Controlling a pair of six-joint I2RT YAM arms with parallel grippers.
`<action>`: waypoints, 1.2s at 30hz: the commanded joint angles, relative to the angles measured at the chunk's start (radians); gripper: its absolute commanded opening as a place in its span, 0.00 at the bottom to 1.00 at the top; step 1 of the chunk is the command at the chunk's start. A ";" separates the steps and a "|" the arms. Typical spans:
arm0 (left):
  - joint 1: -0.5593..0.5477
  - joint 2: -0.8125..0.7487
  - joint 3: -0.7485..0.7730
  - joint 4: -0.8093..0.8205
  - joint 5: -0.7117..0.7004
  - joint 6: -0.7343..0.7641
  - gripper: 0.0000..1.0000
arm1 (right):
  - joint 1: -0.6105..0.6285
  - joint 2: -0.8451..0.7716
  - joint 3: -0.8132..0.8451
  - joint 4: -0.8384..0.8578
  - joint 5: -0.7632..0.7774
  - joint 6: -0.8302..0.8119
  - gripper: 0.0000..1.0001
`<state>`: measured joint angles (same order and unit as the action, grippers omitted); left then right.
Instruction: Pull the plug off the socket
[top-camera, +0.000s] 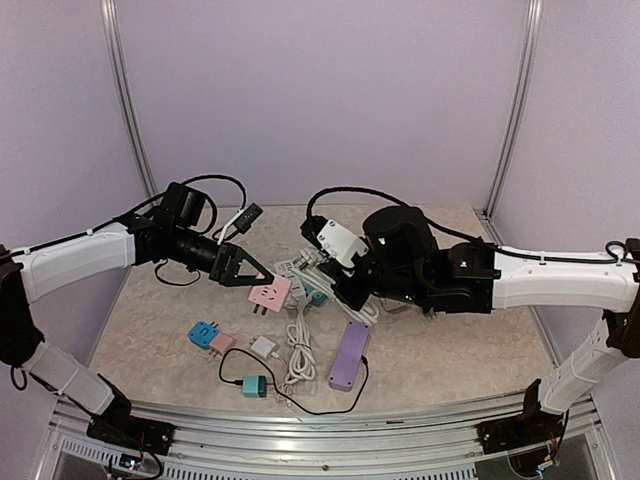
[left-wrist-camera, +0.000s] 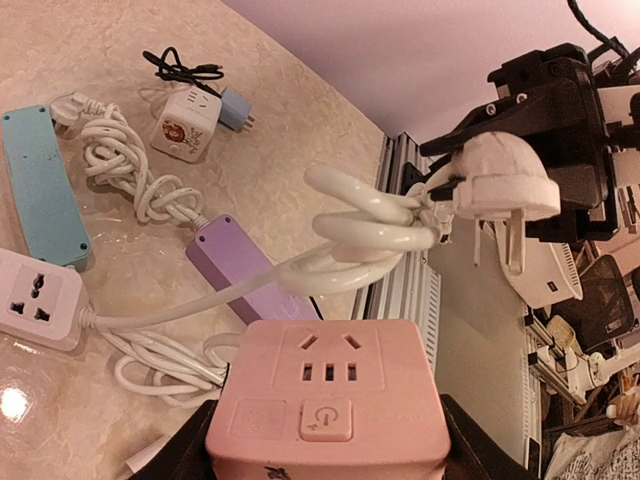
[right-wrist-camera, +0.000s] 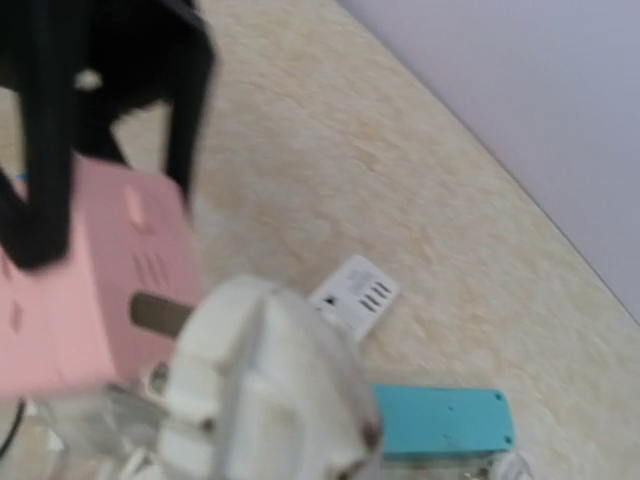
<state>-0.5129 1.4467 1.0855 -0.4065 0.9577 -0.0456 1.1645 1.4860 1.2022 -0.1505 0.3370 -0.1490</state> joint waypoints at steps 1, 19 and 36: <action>0.066 -0.080 -0.018 0.094 0.009 -0.042 0.00 | -0.050 -0.021 0.041 0.029 0.100 0.067 0.00; 0.160 -0.181 -0.080 0.236 0.105 -0.129 0.00 | -0.413 0.117 -0.100 0.233 -0.274 0.347 0.00; 0.160 -0.170 -0.081 0.234 0.097 -0.141 0.00 | -0.476 0.230 -0.151 0.292 -0.332 0.425 0.34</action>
<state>-0.3538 1.3022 1.0004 -0.2348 1.0092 -0.1787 0.7036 1.7157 1.0679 0.0761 0.0181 0.2634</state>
